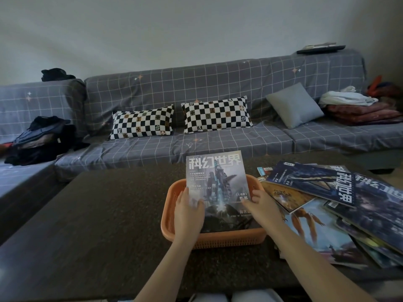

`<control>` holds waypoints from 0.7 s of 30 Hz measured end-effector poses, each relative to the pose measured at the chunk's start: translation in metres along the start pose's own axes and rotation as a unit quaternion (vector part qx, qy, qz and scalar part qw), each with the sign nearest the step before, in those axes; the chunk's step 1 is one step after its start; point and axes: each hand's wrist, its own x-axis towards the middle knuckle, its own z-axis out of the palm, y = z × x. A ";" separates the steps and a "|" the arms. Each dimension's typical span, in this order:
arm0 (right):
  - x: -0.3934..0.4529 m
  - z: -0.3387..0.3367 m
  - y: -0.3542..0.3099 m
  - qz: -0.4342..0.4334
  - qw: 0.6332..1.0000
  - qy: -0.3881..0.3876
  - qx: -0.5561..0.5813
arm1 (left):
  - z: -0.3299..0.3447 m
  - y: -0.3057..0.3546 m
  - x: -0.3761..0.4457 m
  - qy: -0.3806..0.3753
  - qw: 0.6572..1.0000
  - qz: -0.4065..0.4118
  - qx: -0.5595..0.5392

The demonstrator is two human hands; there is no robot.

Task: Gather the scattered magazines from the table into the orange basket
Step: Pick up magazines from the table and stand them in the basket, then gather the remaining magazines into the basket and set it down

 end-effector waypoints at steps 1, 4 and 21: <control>-0.005 -0.004 0.001 -0.011 1.000 0.008 0.013 | 0.004 0.005 -0.006 0.000 1.000 0.012 0.007; -0.019 -0.022 0.010 -0.029 0.997 0.048 0.050 | 0.020 0.021 -0.021 0.000 0.999 0.049 0.011; 0.013 -0.140 0.114 0.033 0.979 0.195 0.038 | 0.191 0.113 -0.015 -0.233 0.967 0.087 -0.045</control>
